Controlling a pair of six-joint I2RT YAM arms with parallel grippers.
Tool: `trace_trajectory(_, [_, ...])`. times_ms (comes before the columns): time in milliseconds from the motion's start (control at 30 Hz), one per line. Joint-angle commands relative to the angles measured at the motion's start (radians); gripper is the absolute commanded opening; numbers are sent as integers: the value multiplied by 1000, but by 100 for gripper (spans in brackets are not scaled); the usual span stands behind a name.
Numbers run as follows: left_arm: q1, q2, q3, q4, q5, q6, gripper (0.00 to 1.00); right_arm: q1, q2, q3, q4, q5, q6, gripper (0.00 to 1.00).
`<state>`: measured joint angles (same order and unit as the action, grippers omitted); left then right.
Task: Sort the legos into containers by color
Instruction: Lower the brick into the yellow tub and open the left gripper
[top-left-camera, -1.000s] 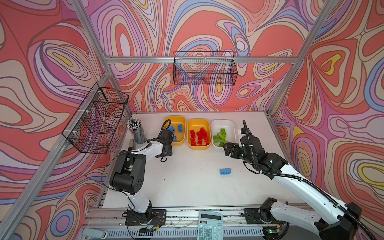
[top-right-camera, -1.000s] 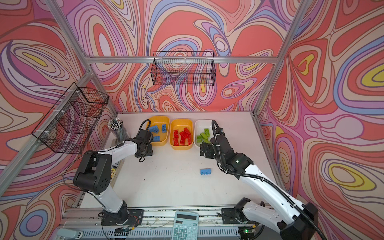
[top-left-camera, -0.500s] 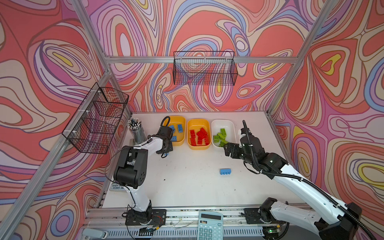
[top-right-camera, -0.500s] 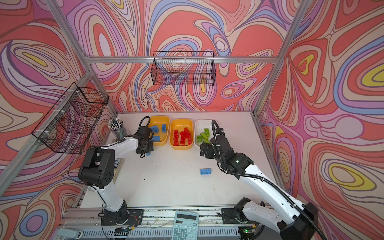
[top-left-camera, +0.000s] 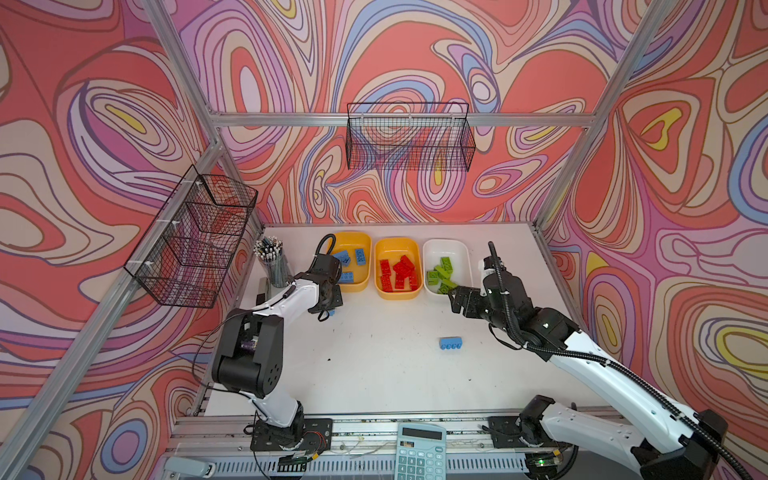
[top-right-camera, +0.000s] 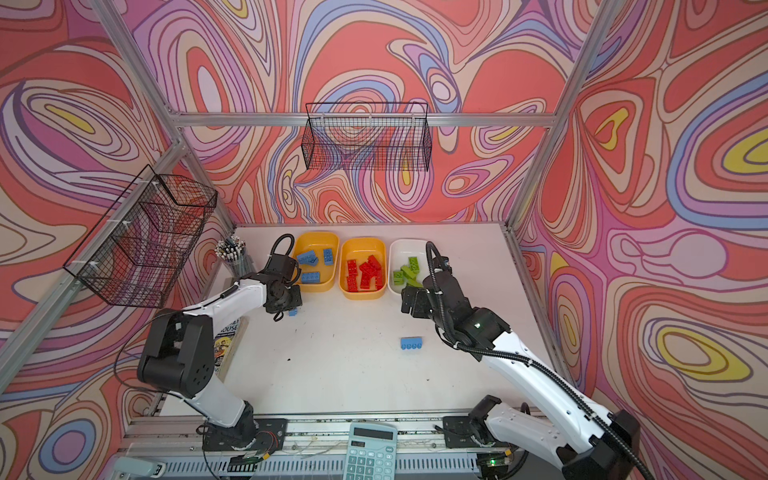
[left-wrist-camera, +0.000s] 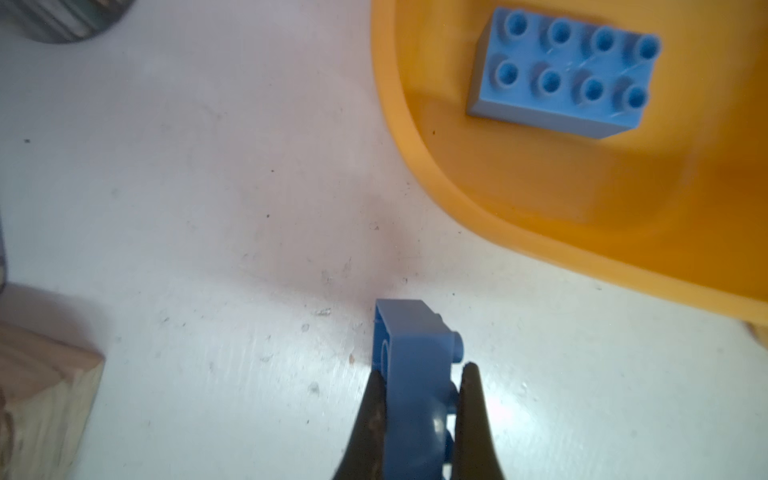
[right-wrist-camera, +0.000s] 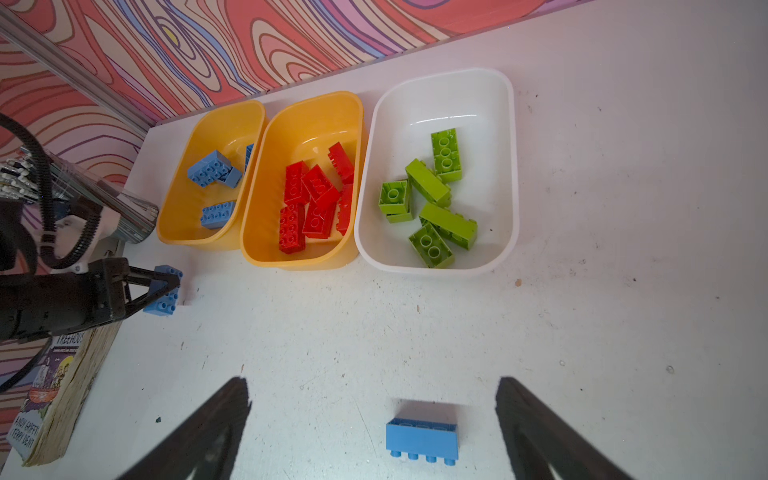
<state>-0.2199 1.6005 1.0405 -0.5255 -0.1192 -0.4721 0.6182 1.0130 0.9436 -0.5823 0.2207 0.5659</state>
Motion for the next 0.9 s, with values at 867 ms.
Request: trace_trajectory(867, [-26, 406, 601, -70, 76, -28, 19, 1, -42, -88, -14, 32, 50, 98])
